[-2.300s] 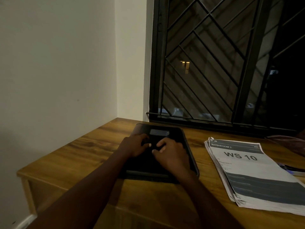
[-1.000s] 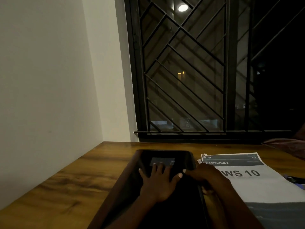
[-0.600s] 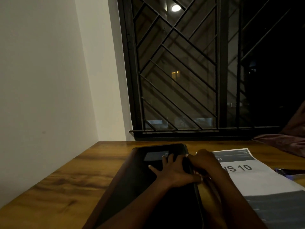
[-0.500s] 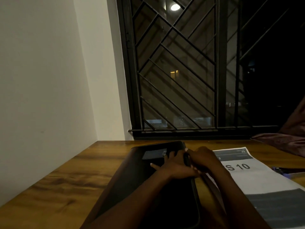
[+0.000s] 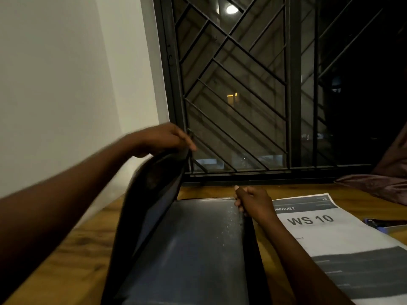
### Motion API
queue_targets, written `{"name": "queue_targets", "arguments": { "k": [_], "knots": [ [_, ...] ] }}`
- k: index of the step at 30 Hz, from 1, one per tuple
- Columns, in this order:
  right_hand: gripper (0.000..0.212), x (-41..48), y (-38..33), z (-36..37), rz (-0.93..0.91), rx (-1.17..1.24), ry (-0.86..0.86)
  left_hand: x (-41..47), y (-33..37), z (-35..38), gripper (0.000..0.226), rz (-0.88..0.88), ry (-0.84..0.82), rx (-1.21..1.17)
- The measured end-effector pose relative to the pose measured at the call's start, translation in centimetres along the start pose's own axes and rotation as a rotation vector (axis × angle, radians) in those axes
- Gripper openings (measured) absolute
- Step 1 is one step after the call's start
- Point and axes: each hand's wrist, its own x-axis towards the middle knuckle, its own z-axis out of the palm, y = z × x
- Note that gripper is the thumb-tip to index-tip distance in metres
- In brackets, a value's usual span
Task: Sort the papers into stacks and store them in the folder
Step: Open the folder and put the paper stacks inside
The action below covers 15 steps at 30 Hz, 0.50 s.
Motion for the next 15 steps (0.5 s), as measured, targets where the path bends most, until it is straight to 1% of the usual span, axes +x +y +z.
{"name": "queue_targets", "arguments": {
  "k": [2, 4, 5, 7, 8, 10, 14, 15],
  "knots": [
    [0.029, -0.3, 0.0, 0.9, -0.008, 0.007, -0.023, -0.8, -1.7, -3.6, 0.036, -0.082, -0.047, 0.129],
    [0.028, -0.7, 0.1, 1.5, -0.014, 0.019, -0.048, -1.5, -3.3, -6.3, 0.043, -0.152, -0.084, 0.346],
    [0.028, -0.8, 0.1, 1.8, -0.015, 0.024, -0.058, -1.7, -4.1, -7.1, 0.042, -0.182, -0.12, 0.46],
    [0.028, -1.1, 0.2, 2.3, -0.016, 0.012, -0.075, -2.4, -5.6, -7.5, 0.027, -0.278, -0.193, 0.651],
    [0.028, -1.1, 0.2, 2.5, -0.019, 0.0, -0.078, -2.5, -6.8, -7.3, 0.025, -0.322, -0.195, 0.754],
    [0.029, -1.2, 0.1, 3.3, -0.026, -0.033, -0.087, -3.0, -9.5, -6.5, 0.036, -0.408, -0.169, 0.899],
    [0.024, -1.2, -0.4, 5.2, -0.039, -0.154, -0.113, -5.1, -14.6, -3.7, 0.049, -0.532, 0.006, 0.935],
    [0.021, -1.2, -0.6, 5.5, -0.046, -0.185, -0.124, -5.6, -15.6, -2.9, 0.052, -0.533, 0.05, 0.973]
  ]
}}
